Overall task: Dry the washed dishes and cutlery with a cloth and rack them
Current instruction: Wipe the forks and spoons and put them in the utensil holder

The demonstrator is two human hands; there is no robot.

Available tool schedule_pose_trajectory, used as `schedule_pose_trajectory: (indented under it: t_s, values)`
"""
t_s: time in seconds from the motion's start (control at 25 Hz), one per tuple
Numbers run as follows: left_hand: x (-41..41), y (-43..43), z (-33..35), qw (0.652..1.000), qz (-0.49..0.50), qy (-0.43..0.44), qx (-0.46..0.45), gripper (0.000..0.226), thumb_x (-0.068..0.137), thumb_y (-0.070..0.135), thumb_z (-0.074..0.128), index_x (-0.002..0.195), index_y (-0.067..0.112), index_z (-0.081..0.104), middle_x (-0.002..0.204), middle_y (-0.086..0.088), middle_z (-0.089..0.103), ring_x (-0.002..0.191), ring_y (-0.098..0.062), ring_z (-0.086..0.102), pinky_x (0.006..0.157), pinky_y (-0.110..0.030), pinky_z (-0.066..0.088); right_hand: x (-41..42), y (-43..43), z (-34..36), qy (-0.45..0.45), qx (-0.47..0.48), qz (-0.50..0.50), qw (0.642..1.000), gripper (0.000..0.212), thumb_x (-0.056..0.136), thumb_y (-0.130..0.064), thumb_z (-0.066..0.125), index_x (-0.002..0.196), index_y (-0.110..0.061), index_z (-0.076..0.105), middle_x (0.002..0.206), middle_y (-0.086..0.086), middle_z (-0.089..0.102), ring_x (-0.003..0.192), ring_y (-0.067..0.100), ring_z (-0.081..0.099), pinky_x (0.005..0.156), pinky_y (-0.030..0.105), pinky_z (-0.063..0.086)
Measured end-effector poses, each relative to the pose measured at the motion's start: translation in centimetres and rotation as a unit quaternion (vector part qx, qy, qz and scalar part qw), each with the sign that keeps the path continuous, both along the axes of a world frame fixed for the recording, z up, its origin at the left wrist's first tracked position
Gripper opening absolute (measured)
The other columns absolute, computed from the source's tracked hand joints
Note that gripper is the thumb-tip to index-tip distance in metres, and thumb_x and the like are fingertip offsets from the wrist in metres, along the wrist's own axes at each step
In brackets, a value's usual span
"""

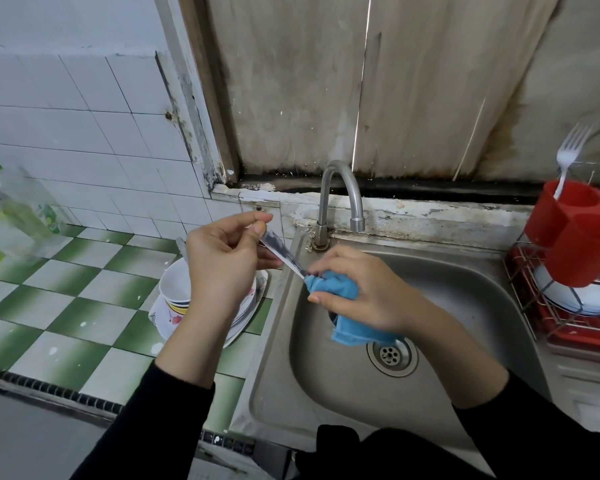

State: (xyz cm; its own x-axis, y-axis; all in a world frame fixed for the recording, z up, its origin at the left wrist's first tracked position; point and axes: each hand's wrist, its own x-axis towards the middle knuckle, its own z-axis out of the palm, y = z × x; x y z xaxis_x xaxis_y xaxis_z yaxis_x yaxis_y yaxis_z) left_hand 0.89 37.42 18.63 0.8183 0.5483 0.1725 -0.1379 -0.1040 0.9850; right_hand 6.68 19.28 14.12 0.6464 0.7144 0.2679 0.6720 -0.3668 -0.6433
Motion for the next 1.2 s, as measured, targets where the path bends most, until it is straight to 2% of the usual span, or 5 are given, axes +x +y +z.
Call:
schedule_pose_trajectory:
  t_s: [0.08,0.24,0.4,0.84,1.2]
  values:
    - [0.2,0.7,0.2,1.0,0.007,0.007,-0.009,0.026,0.095,-0.002,0.054,0.083,0.015,0.07,0.051,-0.01,0.06,0.041,-0.017,0.062,0.048,-0.029,0.057,-0.6,-0.5,-0.4,-0.023,0.037,0.002,0.999,0.043,0.087,-0.042,0.064,0.128,-0.035,0.054,0.106,-0.033,0.05,0.097,-0.003,0.053,0.084,0.026,0.046]
    - [0.2,0.6,0.0,0.999,-0.007,0.043,-0.029,0.026,0.095,-0.001,0.054,0.083,0.016,0.07,0.045,-0.006,0.06,0.04,-0.019,0.062,0.062,-0.04,0.056,-1.2,-0.4,-1.5,-0.061,0.105,0.047,0.992,0.02,0.086,-0.033,0.068,0.101,-0.022,0.074,0.099,-0.009,0.058,0.09,0.014,0.06,0.076,0.039,0.051]
    - [0.3,1.0,0.2,0.997,-0.018,0.048,-0.059,0.023,0.093,-0.004,0.054,0.084,0.01,0.07,0.044,-0.005,0.058,0.038,-0.017,0.058,0.047,-0.029,0.057,-1.0,-1.6,-0.7,0.089,0.082,0.095,0.988,0.017,0.08,-0.031,0.076,0.095,-0.023,0.076,0.093,-0.003,0.067,0.088,0.019,0.065,0.079,0.042,0.053]
    - [0.6,1.5,0.5,0.99,-0.049,0.078,-0.106,0.02,0.092,-0.009,0.053,0.084,0.003,0.068,0.049,-0.012,0.061,0.039,-0.02,0.06,0.043,-0.023,0.054,-0.7,-2.5,0.8,0.211,0.025,0.161,0.964,0.024,0.079,-0.005,0.077,0.09,-0.026,0.072,0.09,-0.013,0.068,0.078,0.005,0.064,0.07,0.019,0.049]
    - [1.2,1.6,0.4,0.987,-0.051,0.062,-0.139,0.02,0.093,-0.007,0.052,0.086,0.004,0.067,0.047,-0.008,0.061,0.04,-0.017,0.06,0.045,-0.024,0.055,-0.7,-2.3,1.8,0.202,0.075,0.141,0.966,0.019,0.081,-0.002,0.073,0.092,-0.017,0.071,0.097,0.008,0.071,0.083,0.011,0.068,0.075,0.02,0.052]
